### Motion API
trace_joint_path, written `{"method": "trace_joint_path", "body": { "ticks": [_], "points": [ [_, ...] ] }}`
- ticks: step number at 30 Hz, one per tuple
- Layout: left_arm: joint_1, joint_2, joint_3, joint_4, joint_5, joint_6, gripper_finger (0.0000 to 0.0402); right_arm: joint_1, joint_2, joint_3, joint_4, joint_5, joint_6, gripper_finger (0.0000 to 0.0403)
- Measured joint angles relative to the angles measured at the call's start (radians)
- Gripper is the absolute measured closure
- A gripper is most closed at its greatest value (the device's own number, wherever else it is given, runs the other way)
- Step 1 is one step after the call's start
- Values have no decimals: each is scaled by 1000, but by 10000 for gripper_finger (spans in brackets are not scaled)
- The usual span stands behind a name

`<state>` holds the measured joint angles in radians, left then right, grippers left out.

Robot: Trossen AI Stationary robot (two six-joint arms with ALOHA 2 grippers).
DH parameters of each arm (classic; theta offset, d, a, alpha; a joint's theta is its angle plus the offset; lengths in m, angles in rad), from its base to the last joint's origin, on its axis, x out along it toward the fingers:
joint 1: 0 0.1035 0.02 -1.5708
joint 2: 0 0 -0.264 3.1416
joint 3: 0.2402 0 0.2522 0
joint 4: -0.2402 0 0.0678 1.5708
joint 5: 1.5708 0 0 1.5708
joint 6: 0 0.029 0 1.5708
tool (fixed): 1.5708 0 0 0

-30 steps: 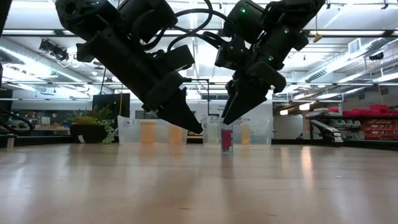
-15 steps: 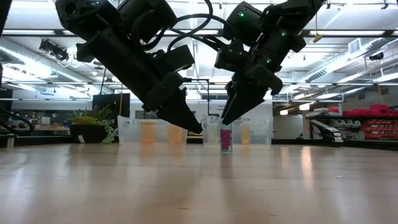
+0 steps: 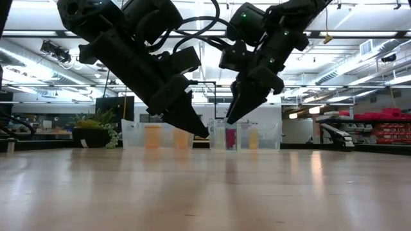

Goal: Pick and place medicine bottles into bin by pill shape (circle, oval)
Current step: Put the small blue pill bottle into the right bin

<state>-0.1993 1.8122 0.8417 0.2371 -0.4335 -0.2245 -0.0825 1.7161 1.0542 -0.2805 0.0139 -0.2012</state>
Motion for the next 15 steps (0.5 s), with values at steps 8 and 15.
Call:
{"method": "trace_joint_path", "body": {
  "ticks": [8, 15],
  "points": [
    [0, 0, 0, -4, 0, -1, 230, -31, 0, 86, -131, 0, -33, 266],
    [0, 0, 0, -12, 0, -7, 230, -70, -34, 102, -172, 0, -58, 266]
  ]
}}
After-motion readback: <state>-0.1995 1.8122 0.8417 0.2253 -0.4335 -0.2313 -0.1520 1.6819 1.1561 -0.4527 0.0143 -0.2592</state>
